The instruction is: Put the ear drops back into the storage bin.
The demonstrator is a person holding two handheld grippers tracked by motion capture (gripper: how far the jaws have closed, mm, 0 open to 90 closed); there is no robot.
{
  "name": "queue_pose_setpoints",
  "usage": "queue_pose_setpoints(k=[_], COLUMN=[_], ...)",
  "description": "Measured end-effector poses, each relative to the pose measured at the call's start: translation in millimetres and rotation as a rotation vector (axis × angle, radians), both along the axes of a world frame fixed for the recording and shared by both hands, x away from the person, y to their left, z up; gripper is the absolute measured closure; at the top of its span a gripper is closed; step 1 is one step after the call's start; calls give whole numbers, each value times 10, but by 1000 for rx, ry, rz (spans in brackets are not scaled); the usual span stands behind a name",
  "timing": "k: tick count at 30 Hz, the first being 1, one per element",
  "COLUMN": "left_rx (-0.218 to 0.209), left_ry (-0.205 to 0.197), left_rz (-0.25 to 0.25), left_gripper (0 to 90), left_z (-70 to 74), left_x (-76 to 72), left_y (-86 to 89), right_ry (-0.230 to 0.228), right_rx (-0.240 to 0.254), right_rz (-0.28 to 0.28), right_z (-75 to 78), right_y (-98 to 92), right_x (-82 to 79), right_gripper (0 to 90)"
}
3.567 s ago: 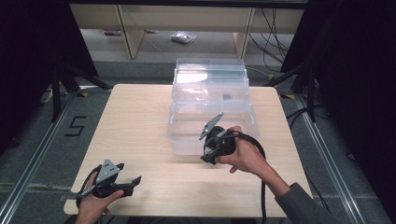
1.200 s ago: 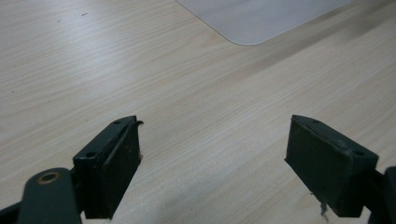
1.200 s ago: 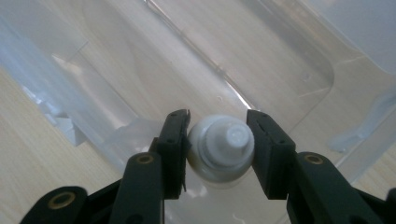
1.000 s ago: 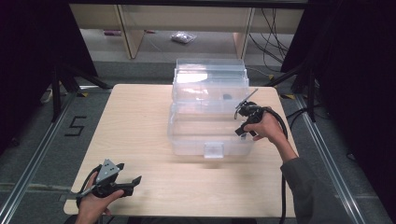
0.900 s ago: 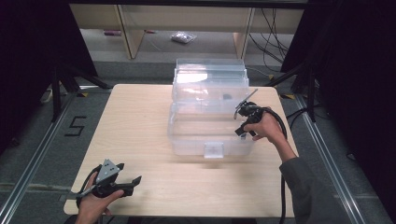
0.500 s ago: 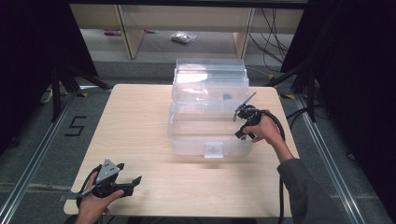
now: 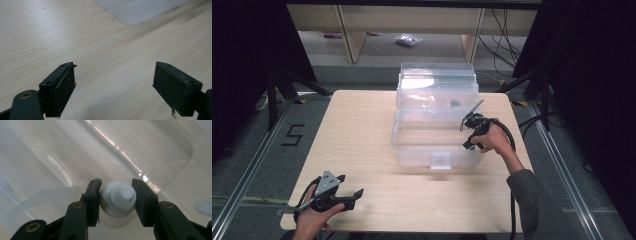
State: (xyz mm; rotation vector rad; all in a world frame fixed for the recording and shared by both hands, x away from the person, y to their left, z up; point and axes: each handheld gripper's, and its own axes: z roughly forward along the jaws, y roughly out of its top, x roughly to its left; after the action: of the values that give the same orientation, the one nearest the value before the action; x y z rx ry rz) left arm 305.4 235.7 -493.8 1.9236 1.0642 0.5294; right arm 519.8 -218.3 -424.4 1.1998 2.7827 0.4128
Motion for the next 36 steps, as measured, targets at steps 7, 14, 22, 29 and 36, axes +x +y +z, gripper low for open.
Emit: queue_pose_setpoints(k=[7,14,22,29,36], left_rx=[-1,1,1,2,1], left_ry=[0,0,0,-1,0], left_rz=[2,0,-1,0,0], left_gripper=[171,172,172,172,171], left_z=[0,0,-1,-1,-2], left_x=[0,1,2,2,3], left_y=[0,0,-2,-3,-5], right_ry=[2,-8,-33,-79,-98], right_rx=[2,23,63,93,113], right_rz=[-6,-25,-42,-37,-43], right_z=[8,77,152,278,395], right_y=[-2,-7,-61,-88,-96], right_x=[-9,-36,-65,-95,-134], right_gripper=[587,559,502,461,433])
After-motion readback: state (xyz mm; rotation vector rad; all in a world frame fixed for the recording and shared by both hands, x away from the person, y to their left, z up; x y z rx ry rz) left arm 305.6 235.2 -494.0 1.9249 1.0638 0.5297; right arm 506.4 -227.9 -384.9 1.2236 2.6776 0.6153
